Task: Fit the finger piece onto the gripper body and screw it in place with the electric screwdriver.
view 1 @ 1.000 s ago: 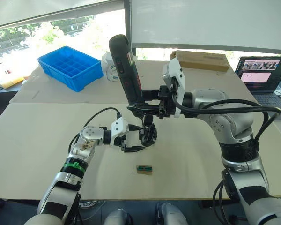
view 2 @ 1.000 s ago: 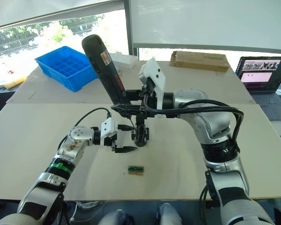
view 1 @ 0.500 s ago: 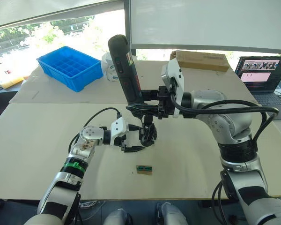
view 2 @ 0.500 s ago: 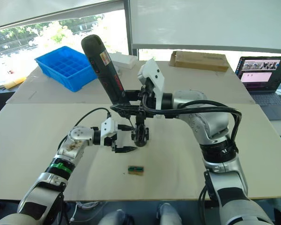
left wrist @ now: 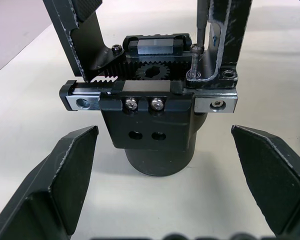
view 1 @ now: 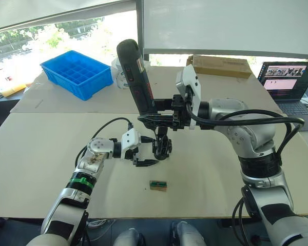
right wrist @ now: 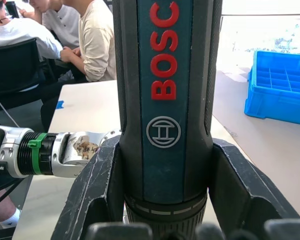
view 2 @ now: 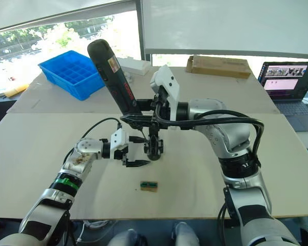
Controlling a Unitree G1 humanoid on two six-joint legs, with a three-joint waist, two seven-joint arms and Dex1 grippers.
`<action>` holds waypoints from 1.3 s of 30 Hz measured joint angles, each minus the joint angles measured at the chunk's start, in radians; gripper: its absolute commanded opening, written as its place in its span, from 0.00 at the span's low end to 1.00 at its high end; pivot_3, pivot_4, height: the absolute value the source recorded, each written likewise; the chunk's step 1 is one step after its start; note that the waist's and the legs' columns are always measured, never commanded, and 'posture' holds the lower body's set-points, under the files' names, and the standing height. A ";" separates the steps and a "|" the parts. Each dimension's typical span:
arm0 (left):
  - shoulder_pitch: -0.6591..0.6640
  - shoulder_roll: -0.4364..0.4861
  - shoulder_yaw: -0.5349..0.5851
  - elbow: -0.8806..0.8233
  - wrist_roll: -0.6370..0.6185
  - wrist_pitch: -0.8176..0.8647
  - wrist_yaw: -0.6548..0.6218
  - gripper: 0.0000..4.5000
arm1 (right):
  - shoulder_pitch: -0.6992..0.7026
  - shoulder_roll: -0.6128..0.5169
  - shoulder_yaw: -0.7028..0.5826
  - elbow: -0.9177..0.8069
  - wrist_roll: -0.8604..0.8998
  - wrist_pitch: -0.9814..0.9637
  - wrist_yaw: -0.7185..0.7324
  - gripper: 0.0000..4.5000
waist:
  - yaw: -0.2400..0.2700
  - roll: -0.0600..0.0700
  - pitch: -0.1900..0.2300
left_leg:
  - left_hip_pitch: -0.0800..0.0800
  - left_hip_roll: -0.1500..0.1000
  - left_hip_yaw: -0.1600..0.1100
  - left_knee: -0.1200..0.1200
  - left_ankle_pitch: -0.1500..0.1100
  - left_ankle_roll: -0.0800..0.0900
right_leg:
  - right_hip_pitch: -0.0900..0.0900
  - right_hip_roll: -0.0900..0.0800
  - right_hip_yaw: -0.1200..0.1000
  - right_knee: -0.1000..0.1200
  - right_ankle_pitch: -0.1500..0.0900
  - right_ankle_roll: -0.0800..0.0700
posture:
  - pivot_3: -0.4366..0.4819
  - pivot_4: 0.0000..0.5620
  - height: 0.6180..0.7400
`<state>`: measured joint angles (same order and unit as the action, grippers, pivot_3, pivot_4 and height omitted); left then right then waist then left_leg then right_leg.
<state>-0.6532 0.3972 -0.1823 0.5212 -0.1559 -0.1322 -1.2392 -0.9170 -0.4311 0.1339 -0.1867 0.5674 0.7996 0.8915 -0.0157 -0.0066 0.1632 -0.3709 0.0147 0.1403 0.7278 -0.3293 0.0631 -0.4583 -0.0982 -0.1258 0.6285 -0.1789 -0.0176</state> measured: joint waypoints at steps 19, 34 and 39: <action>0.000 0.000 0.000 0.000 0.000 -0.001 0.000 1.00 | -0.001 -0.011 0.000 0.000 0.001 0.000 0.001 0.43 | 0.000 0.000 0.000 | 0.000 0.000 0.000 0.000 0.000 0.000 | 0.000 0.000 0.000 0.000 0.000 0.000 | 0.48 0.27 0.98; 0.000 -0.001 0.000 0.006 0.000 -0.003 0.002 1.00 | -0.013 -0.017 0.000 0.000 0.002 0.000 0.013 0.43 | 0.000 0.000 0.000 | 0.000 0.000 0.000 0.000 0.000 0.000 | 0.000 0.000 0.000 0.000 0.000 0.000 | 0.48 0.27 0.98; 0.000 -0.001 0.000 0.006 0.001 -0.003 0.002 1.00 | -0.012 -0.017 0.000 0.000 0.002 0.000 0.012 0.43 | 0.000 0.000 0.000 | 0.000 0.000 0.000 0.000 0.000 0.000 | 0.000 0.000 0.000 0.000 0.000 0.000 | 0.48 0.27 0.98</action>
<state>-0.6532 0.3964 -0.1824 0.5274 -0.1553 -0.1356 -1.2370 -0.9294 -0.4486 0.1342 -0.1866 0.5698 0.7999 0.9037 -0.0156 -0.0066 0.1632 -0.3710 0.0147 0.1403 0.7278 -0.3293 0.0631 -0.4583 -0.0982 -0.1258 0.6285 -0.1789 -0.0176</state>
